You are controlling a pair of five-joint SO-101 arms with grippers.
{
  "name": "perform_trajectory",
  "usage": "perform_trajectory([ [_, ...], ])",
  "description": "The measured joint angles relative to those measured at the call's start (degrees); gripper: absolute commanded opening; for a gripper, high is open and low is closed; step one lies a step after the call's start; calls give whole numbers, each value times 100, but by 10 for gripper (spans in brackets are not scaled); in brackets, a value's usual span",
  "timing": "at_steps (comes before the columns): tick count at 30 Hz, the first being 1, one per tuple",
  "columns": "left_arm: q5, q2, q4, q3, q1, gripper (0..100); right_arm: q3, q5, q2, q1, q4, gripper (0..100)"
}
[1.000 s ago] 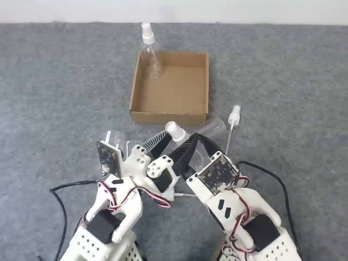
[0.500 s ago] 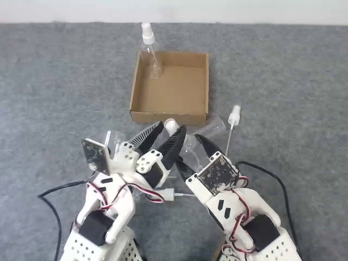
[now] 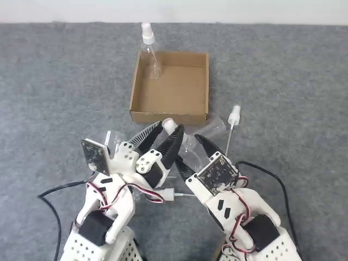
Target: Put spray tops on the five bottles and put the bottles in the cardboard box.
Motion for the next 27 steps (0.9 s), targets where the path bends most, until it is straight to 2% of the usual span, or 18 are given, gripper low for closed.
perform_trajectory([
  [4,-88,0,9,-18,281,14,105,9,9,-9,0,72],
  [8,-642,-9,141,-44,703,13,114,0,9,26,0,72],
  [15,-835,-9,158,-44,774,17,123,0,9,35,9,72],
  [23,-835,-9,220,-35,782,176,123,0,9,62,9,72],
  [27,-826,0,369,-9,615,199,105,0,-18,352,0,72],
])
